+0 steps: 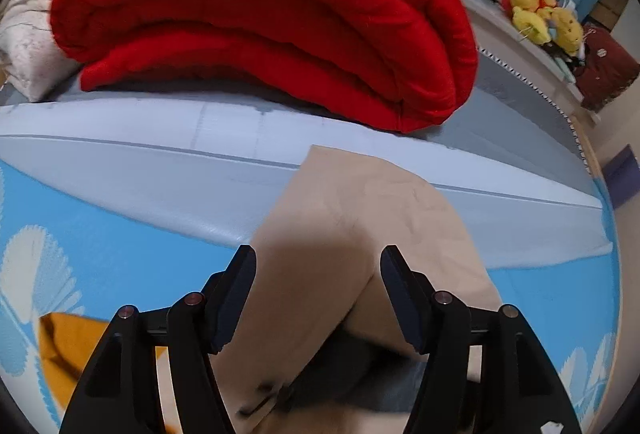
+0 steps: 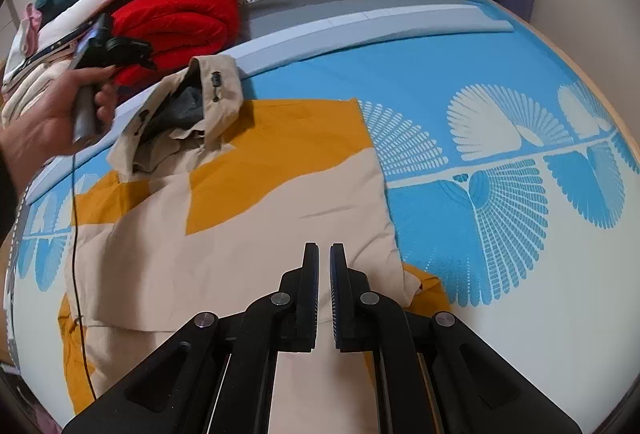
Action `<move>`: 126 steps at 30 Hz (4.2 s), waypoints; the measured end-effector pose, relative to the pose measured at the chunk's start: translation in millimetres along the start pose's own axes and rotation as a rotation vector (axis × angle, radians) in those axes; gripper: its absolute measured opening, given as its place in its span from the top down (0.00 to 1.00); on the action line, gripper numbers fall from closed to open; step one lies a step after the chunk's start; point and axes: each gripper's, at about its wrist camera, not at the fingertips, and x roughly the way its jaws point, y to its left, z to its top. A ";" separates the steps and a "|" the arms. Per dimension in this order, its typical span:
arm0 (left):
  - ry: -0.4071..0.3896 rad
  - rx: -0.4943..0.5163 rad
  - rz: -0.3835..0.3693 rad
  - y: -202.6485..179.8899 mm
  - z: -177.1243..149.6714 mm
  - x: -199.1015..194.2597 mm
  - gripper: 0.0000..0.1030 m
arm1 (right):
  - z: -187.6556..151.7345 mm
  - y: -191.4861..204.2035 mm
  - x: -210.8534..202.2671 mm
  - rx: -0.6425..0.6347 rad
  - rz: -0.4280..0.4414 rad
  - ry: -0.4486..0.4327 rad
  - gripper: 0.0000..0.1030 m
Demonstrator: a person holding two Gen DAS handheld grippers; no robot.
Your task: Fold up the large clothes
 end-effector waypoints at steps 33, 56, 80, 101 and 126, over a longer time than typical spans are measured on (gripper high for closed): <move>0.090 0.204 -0.043 184.7 -321.1 -264.4 0.91 | 2.5 5.2 -71.0 0.143 0.405 -0.191 0.70; 0.347 -0.617 -0.619 214.3 -270.5 -117.4 0.48 | 22.6 81.6 46.1 0.265 0.555 0.071 0.72; 0.166 -0.065 -0.043 160.2 -251.6 -169.3 0.69 | -32.3 86.0 95.0 0.314 0.315 0.251 0.92; 0.196 0.106 -0.075 135.5 -275.0 -128.8 0.67 | -25.9 138.3 90.9 0.054 0.179 0.229 0.67; -0.262 0.118 -0.154 256.7 -437.0 -448.0 0.80 | -139.3 25.1 -283.2 -0.182 0.127 -0.420 0.70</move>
